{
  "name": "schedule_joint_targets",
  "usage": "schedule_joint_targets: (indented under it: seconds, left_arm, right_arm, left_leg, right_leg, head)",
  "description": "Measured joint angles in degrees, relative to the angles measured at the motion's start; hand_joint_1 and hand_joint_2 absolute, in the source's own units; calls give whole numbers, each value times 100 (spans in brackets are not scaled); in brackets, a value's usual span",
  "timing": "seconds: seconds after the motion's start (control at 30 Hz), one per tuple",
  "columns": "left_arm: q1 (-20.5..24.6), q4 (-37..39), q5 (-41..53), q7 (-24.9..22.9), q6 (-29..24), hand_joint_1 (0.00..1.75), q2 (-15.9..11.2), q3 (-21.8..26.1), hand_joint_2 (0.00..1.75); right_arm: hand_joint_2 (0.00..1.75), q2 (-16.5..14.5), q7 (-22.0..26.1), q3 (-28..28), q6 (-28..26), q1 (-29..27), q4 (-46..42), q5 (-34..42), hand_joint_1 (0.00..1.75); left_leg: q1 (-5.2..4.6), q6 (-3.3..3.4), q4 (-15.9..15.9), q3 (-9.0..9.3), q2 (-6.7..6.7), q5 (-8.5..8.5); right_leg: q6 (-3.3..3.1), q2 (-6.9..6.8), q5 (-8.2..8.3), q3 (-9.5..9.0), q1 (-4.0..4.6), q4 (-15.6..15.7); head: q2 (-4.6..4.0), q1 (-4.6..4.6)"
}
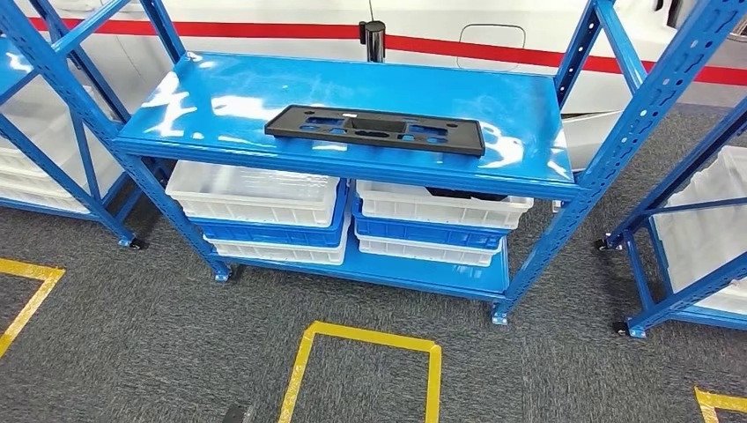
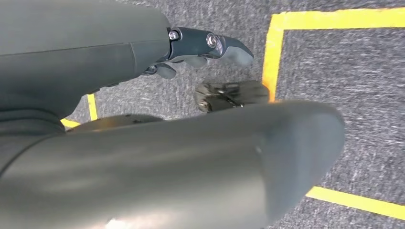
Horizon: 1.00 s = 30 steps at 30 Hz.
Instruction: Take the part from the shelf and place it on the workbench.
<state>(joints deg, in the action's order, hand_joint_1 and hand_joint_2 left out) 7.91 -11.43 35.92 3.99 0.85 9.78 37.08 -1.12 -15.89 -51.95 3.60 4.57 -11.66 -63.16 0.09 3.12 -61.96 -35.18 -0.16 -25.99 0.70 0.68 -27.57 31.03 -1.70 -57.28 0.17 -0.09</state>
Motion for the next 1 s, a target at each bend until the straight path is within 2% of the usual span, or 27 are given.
schedule_joint_targets:
  seconds: [0.03,0.1,0.2,0.33,0.37,0.4,0.43,0.47,0.5,0.53,0.57,0.6,0.63,0.7,0.77,0.83,0.87,0.9,0.93,0.97,1.0]
  left_arm:
    - [4,0,2,-3,-4,0,-8,7,0]
    - [7,0,6,-10,-11,0,-13,25,0]
    - [-1,-1,8,-20,-17,0,-4,47,0]
    - [0,-1,8,-21,-19,0,3,52,0]
    - [0,-1,8,-21,-21,0,3,55,0]
    - [3,-1,8,-21,-24,0,7,60,0]
    - [5,-1,10,-22,-26,0,10,67,0]
    - [5,-1,15,-26,-28,0,25,77,0]
    - [5,-1,19,-30,-27,0,40,88,0]
    - [3,-1,22,-34,-27,0,52,97,0]
    - [2,-1,25,-39,-26,0,64,105,0]
    - [2,-1,25,-40,-26,0,65,113,0]
    - [1,-1,25,-40,-26,0,62,118,0]
    - [0,-1,40,-42,-17,0,57,124,0]
    - [0,-1,75,-49,10,0,56,124,0]
    - [-4,-1,111,-66,33,0,56,124,0]
    - [-8,-1,122,-72,38,0,56,124,0]
    - [-11,-1,128,-77,41,0,55,124,0]
    - [-12,-1,130,-79,45,0,53,124,0]
    - [-12,-1,131,-80,48,0,51,124,0]
    - [-11,-1,131,-80,49,0,50,124,0]
  right_arm:
    - [175,-2,-2,0,-19,1,-1,-16,0]
    - [175,18,-14,0,-38,-2,-2,-39,0]
    - [175,49,-35,0,-46,0,-2,-58,0]
    - [175,60,-38,0,-50,-1,-2,-62,0]
    - [175,63,-38,0,-50,0,-2,-63,0]
    - [175,73,-38,0,-52,1,-2,-74,0]
    - [175,90,-27,0,-58,-1,-2,-92,0]
    - [175,120,13,0,-87,-3,-2,-113,0]
    - [175,150,60,0,-130,-1,-3,-133,0]
    - [175,174,107,0,-172,-2,-4,-143,0]
    - [175,190,146,0,-210,1,-5,-146,0]
    - [175,192,156,0,-225,2,-6,-146,0]
    - [175,186,161,0,-228,-2,-6,-144,0]
    - [175,181,176,-2,-244,-6,-6,-118,0]
    - [175,186,190,-19,-278,-7,-6,-68,0]
    - [175,192,195,-57,-301,-16,-6,-20,0]
    - [175,193,195,-80,-303,-24,-6,-4,0]
    - [175,193,195,-98,-303,-32,-6,9,0]
    - [175,192,195,-113,-303,-38,-6,16,0]
    - [175,188,198,-123,-303,-40,-6,21,0]
    - [175,186,199,-127,-303,-40,-6,24,0]
  left_leg:
    - [-30,56,202,80,7,69]
    - [-77,109,316,112,23,59]
    - [-45,119,544,238,23,153]
    - [-40,107,624,290,26,188]
    - [-41,120,634,295,27,191]
    - [-45,134,643,297,26,194]
    - [-52,146,649,296,24,194]
    - [-57,138,632,295,15,183]
    - [-74,89,567,276,4,135]
    - [-87,34,500,259,-5,87]
    - [-95,-20,436,246,-11,44]
    - [-103,-62,387,230,-10,13]
    - [-92,-76,377,228,-10,12]
    - [-62,-131,235,179,-9,-92]
    - [-16,-220,-328,-67,-6,-424]
    - [35,-288,-1108,-445,-5,-760]
    - [54,-303,-1319,-559,-5,-796]
    - [68,-304,-1301,-565,-5,-709]
    - [78,-292,-1044,-453,-8,-520]
    - [82,-264,-633,-259,-26,-285]
    - [84,-250,-390,-143,-33,-150]
  right_leg:
    - [14,5,-11,-7,3,8]
    - [57,-2,-18,-13,10,40]
    - [113,-35,-53,8,42,-5]
    - [112,-45,-88,38,48,-77]
    - [102,-45,-128,76,49,-149]
    - [78,-44,-242,207,47,-398]
    - [66,-44,-397,427,41,-803]
    - [123,-50,-398,496,23,-890]
    - [164,-54,-334,473,7,-802]
    - [201,-59,-194,354,-5,-540]
    - [217,-64,-12,147,-8,-120]
    - [158,-64,24,84,2,-8]
    - [118,-63,32,80,-11,-8]
    - [67,-59,45,65,-44,4]
    - [38,-56,42,52,-63,10]
    - [27,-54,34,51,-59,8]
    - [26,-47,31,49,-57,8]
    - [26,-32,29,43,-57,8]
    - [27,-9,28,33,-58,8]
    - [29,19,28,21,-59,10]
    - [30,35,27,15,-60,11]
  head:
    - [0,-3]
    - [0,-9]
    - [0,-3]
    - [0,3]
    - [0,4]
    - [0,3]
    - [0,3]
    - [0,3]
    - [0,0]
    - [0,-4]
    - [0,-8]
    - [0,-11]
    - [0,-10]
    - [0,-24]
    - [0,-46]
    - [0,-52]
    - [0,-52]
    - [0,-52]
    - [0,-53]
    - [0,-53]
    - [0,-53]
